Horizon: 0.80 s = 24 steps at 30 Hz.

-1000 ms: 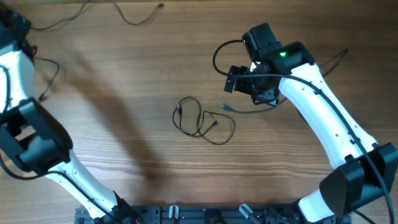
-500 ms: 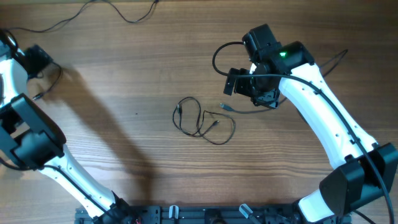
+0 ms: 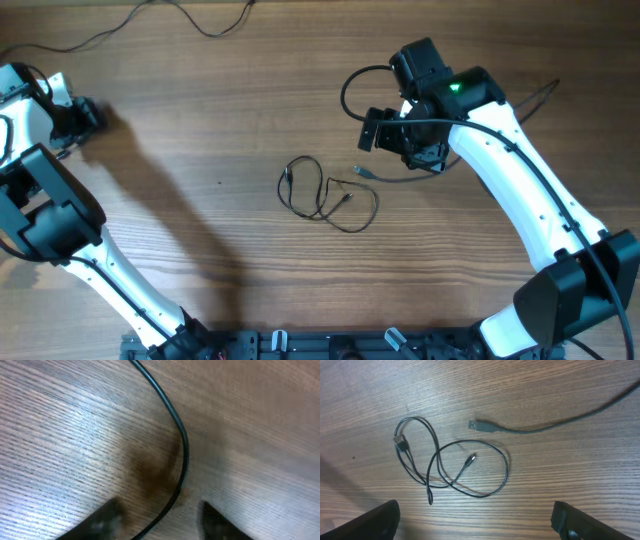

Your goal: Untangle cables

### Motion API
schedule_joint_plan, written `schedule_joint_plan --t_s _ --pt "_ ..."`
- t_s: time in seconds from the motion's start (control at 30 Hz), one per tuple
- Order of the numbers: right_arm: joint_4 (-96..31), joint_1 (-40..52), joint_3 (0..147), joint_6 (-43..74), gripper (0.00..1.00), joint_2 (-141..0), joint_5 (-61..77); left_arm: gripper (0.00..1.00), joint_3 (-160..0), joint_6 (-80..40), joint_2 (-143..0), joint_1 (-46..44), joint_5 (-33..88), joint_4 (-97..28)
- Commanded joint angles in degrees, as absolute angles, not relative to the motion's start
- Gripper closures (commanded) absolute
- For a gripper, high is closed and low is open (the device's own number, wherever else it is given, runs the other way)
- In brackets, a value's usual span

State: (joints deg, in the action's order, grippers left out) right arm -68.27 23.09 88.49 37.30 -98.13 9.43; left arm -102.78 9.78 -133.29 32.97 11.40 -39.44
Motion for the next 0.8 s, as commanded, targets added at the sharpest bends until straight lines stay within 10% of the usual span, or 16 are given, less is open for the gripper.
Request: schedule_joint_plan --t_s 0.0,0.13,0.27,0.53,0.67,0.7,0.73,0.77 --pt "-68.0 23.3 88.5 37.6 0.00 -97.2 10.2 0.63 -99.9 11.6 -134.7 31.2 11.2 -38.7" --pt "-68.3 23.3 88.5 37.5 0.00 -97.2 10.2 0.92 -98.6 11.3 -134.8 29.5 10.9 -37.4" --pt "-68.4 23.3 88.5 37.5 0.00 -97.2 10.2 0.96 -98.6 2.3 -134.7 28.3 16.7 -33.5" --pt "-69.8 23.3 88.5 37.5 0.00 -97.2 10.2 0.96 -98.7 -62.5 -134.3 27.6 48.8 18.4" --pt "-69.8 23.3 88.5 37.5 0.00 -97.2 10.2 0.84 -98.7 -76.7 -134.3 26.3 45.8 36.2" --pt "-69.8 23.3 88.5 37.5 0.00 -97.2 10.2 0.69 -98.7 -74.2 -134.3 26.0 46.0 30.6" --pt "-69.8 23.3 88.5 37.5 0.00 -97.2 10.2 0.30 -98.7 -68.3 -134.3 25.8 46.0 23.0" --pt "-69.9 23.3 88.5 37.5 0.00 -97.2 10.2 0.22 -98.7 -61.6 -134.3 25.8 45.9 15.5"
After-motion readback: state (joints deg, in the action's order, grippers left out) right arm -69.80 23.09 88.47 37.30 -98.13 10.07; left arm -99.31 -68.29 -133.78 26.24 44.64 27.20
